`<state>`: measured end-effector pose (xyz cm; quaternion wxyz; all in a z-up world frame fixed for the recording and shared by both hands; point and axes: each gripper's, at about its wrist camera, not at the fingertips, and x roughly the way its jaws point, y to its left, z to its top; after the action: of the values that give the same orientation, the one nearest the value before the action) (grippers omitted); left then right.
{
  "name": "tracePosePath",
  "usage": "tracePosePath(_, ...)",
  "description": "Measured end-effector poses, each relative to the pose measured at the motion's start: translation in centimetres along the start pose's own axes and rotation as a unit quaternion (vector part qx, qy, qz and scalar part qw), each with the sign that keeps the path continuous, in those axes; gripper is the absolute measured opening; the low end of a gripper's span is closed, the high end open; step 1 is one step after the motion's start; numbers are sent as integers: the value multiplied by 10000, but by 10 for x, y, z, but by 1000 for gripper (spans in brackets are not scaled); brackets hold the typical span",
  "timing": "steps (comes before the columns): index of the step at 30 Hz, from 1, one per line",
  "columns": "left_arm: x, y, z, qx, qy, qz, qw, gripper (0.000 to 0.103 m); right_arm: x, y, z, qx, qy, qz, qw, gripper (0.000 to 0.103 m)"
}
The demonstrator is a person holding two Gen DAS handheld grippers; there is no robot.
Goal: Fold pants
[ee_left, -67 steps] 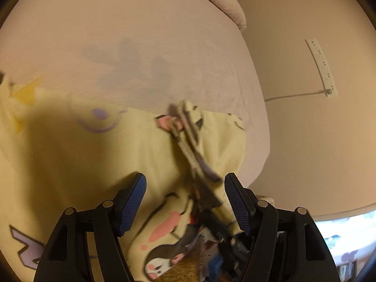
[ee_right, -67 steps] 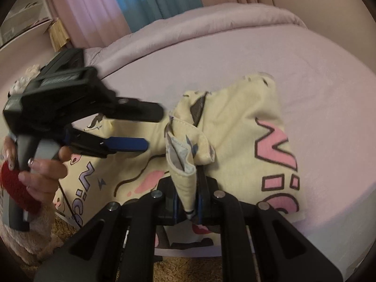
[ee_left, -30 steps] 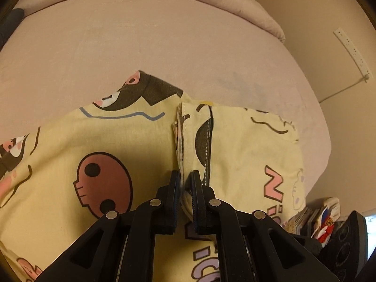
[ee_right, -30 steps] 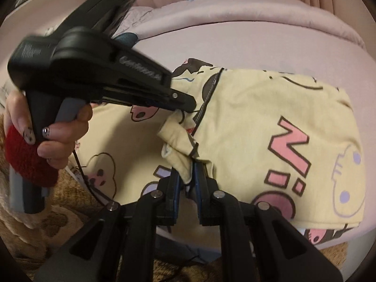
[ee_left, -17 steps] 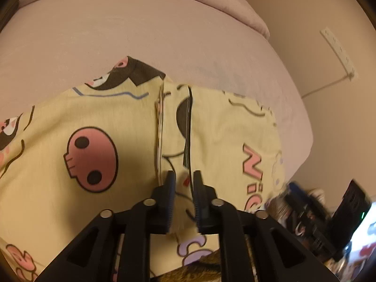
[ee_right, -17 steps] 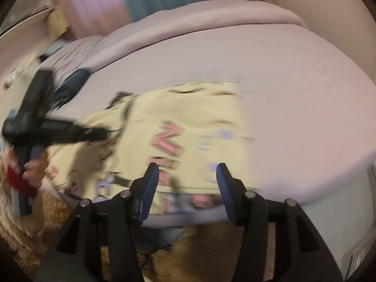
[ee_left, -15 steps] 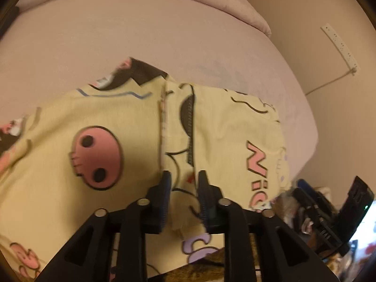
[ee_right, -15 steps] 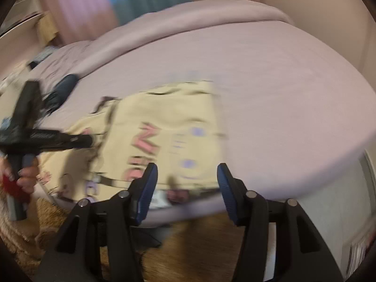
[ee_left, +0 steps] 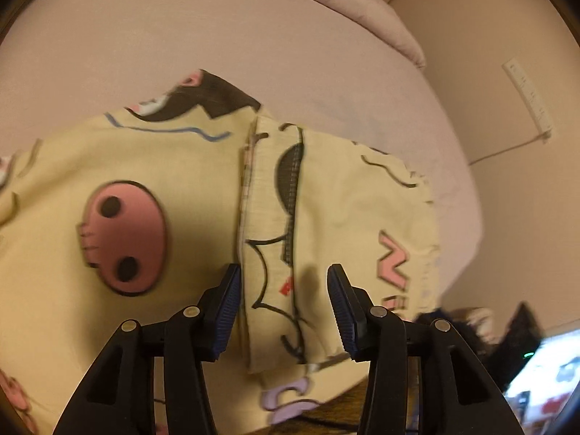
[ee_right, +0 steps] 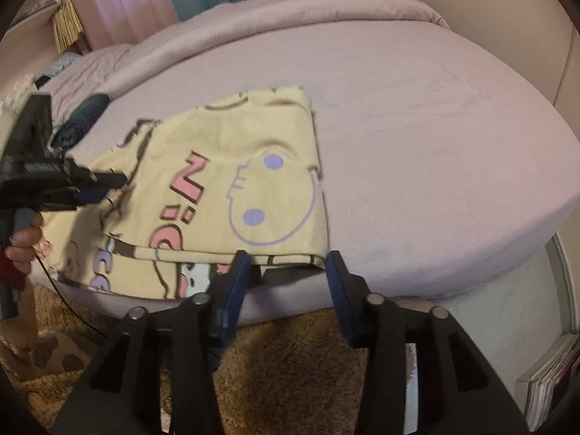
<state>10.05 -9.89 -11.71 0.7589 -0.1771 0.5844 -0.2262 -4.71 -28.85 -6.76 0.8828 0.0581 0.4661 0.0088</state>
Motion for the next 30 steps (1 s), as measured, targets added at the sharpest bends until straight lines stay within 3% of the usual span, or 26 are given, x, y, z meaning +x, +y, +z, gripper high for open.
tracePosePath(9,7,-4,4,-51,41,110,9999,46,-5,-12,-8,-99,-6,-405,9991,39)
tracePosePath(12,5,-7,2,-80,-25,88,9999,39,-1,-11,-8,-212,-22,-497,9985,38)
tracePosePath(20,-6,-15,-3,-32,-222,109,9997,35,0,-4,2,-300,-302,-341,9985,23)
tracePosePath(25,5,-11,-2,-186,-26,127,9997,35,5,-2,7,-151,-410,-224,9988,7)
tracePosePath(26,4,-12,-3,-155,-78,139,9998,32,4,-3,7,-113,-454,-210,9987,6)
tracePosePath(27,3,-12,-6,-159,-156,168,9996,10,2,-3,6,-76,-502,-184,9985,5)
tracePosePath(28,1,-11,-8,-220,-192,141,9995,5,-2,-5,5,-5,-547,-116,9984,4)
tracePosePath(30,-2,-4,-13,-504,-104,-201,9985,4,-12,-9,2,150,-656,44,9977,4)
